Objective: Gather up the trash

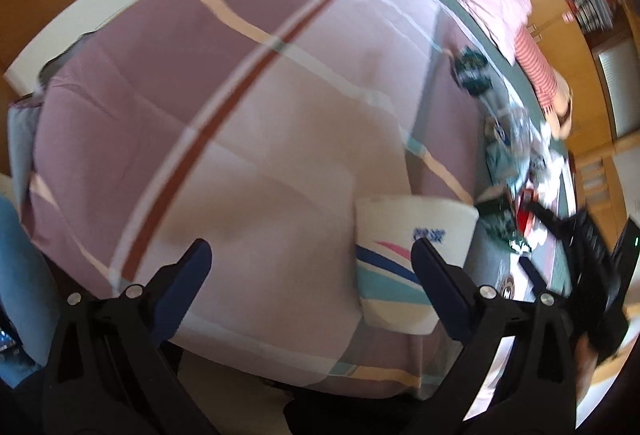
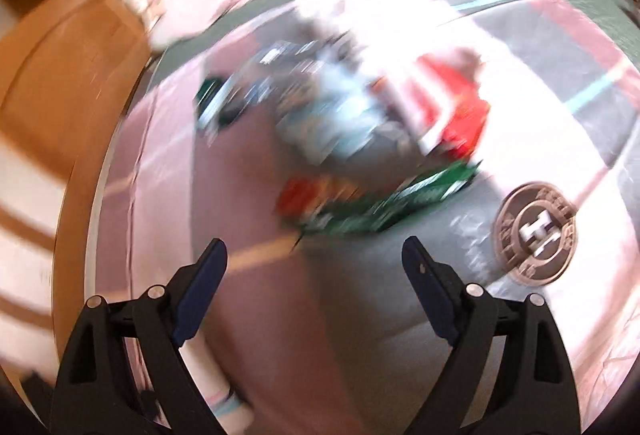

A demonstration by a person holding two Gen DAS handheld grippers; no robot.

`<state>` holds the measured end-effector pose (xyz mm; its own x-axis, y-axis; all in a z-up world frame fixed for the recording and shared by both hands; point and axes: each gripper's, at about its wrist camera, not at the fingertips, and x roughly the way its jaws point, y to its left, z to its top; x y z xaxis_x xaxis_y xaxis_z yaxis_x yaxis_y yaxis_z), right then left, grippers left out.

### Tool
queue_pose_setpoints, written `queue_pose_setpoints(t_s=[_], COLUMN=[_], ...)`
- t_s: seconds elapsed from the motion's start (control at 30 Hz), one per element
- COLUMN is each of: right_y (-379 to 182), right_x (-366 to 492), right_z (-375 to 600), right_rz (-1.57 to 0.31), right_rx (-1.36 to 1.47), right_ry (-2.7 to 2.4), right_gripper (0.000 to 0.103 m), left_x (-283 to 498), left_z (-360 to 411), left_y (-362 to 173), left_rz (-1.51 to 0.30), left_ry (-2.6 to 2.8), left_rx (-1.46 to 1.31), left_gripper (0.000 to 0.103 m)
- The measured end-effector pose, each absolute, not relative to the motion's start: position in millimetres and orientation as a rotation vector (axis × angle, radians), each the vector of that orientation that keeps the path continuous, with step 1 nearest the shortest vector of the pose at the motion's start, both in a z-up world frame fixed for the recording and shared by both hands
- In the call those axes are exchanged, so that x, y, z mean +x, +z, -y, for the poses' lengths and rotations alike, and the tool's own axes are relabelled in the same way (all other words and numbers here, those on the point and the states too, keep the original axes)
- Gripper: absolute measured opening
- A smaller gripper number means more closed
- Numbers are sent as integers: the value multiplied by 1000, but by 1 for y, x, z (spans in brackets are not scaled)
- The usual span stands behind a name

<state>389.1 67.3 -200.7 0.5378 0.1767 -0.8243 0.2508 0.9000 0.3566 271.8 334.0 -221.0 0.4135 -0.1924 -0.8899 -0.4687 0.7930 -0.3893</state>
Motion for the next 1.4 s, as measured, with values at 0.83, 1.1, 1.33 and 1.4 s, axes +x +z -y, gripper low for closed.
queue_pose_setpoints(t_s=[0.83, 1.1, 1.33, 1.4], right_y=[-202, -247, -234, -225], right_x=[410, 439, 425, 415], right_z=[-70, -122, -97, -89], right_rz=[-985, -1144, -1163, -1140], right_rx=[207, -95, 128, 207], right_ry=[-43, 24, 26, 20], right_gripper=[86, 56, 1, 1], left_x=[298, 299, 298, 298], left_z=[-273, -272, -273, -272], left_y=[-242, -243, -243, -243], left_rz=[-1200, -1202, -1202, -1199], left_ry=[6, -15, -8, -5], left_rx=[-571, -556, -552, -545], left_gripper=[99, 99, 99, 99])
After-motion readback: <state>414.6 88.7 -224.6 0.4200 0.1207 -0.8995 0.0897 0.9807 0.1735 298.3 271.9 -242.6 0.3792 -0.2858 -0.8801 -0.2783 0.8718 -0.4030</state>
